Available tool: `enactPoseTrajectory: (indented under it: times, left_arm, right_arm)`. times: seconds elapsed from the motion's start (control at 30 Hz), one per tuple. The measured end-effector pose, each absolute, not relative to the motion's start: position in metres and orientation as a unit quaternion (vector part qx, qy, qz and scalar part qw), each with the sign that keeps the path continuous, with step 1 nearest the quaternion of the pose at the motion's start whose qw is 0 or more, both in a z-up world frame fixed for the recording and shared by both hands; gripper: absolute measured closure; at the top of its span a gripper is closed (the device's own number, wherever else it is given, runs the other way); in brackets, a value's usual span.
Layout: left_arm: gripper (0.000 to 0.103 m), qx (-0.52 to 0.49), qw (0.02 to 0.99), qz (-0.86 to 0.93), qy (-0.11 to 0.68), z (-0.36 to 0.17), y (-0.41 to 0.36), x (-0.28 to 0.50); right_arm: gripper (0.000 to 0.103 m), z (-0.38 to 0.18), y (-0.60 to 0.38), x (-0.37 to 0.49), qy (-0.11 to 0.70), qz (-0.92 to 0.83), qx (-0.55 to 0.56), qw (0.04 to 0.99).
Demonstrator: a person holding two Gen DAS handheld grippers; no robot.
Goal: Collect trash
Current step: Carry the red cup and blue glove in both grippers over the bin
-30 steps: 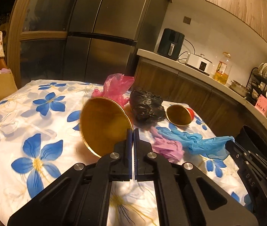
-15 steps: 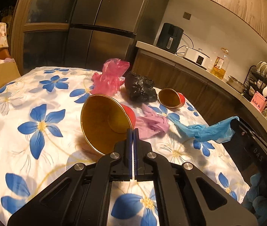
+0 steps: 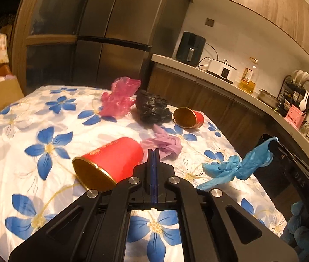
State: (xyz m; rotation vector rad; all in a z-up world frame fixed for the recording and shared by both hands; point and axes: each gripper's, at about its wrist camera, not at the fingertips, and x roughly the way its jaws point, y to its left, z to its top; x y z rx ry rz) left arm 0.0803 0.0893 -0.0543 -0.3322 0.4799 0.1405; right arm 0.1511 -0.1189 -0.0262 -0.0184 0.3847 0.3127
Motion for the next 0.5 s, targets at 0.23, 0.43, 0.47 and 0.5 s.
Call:
enactPoseTrajectory:
  times: [0.23,0.43,0.47,0.5]
  left_arm:
    - [0.061,-0.148,0.959,0.103,0.218,-0.063,0.092,0.052]
    - [0.061,-0.174,0.951,0.111,0.231,-0.075,0.105,0.056]
    - [0.061,-0.175,0.95,0.111,0.234,-0.077,0.105,0.057]
    - [0.061,-0.175,0.949,0.109,0.24,-0.081,0.105,0.059]
  right_arm:
    - [0.102,-0.03,-0.128,0.151,0.196,0.148,-0.003,0.969]
    - [0.102,-0.032,-0.125,0.149,0.198,0.149,-0.005,0.969]
    - [0.102,-0.032,-0.125,0.148,0.196,0.148,-0.005,0.969]
    - [0.102,-0.032,-0.125,0.149,0.196,0.148,-0.006,0.969]
